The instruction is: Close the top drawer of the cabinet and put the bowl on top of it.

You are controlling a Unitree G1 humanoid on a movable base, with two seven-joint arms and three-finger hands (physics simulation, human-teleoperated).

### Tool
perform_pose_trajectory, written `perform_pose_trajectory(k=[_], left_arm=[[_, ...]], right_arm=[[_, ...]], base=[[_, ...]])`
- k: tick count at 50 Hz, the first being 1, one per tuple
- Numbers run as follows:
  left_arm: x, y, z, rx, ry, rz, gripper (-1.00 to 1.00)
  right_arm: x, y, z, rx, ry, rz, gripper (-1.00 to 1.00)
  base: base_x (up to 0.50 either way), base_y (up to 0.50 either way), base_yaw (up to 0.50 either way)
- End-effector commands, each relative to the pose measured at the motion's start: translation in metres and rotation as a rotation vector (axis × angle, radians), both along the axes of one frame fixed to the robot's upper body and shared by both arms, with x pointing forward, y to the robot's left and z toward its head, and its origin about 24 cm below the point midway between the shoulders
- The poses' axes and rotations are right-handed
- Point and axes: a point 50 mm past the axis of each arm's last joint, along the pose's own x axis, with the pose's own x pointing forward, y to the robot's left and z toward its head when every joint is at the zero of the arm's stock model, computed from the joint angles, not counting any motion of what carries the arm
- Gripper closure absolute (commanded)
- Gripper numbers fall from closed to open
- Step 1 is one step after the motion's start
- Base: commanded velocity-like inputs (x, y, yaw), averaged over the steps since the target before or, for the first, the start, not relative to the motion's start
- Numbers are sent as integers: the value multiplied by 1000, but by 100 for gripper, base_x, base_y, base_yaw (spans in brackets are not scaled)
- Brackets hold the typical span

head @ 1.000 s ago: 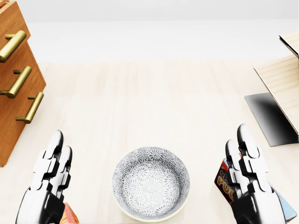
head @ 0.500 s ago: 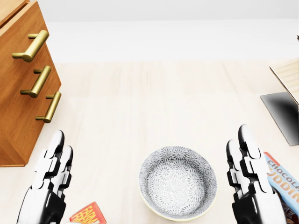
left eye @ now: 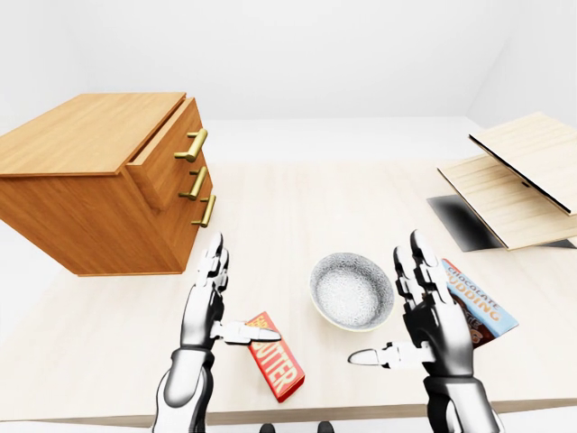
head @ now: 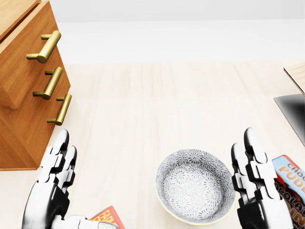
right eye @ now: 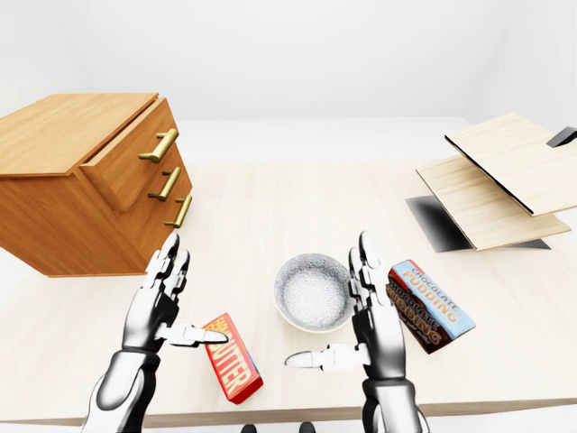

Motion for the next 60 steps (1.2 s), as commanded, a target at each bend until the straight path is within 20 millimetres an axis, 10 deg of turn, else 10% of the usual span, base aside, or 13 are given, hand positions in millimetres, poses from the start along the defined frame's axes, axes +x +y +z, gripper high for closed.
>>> perform_pose_trajectory(k=[1, 3, 4, 5, 60], left_arm=[[20, 6, 2, 3, -7, 15, -100], [23, 7, 6, 9, -24, 23, -100], [69, 5, 73, 30, -302, 15, -100], [72, 5, 79, 32, -321, 15, -100], [124, 15, 78, 3, -232, 39, -100]], right_arm=[[-2, -1, 2, 9, -12, 3, -100], [-3, -2, 3, 10, -15, 5, -100], [-4, -7, 8, 29, -40, -16, -100], [-3, -7, 8, 30, -42, -18, -100], [-1, -9, 8, 35, -42, -21, -100]], base=[[0, 0, 0], [0, 0, 0], [0, 0, 0], [0, 0, 0], [0, 0, 0]])
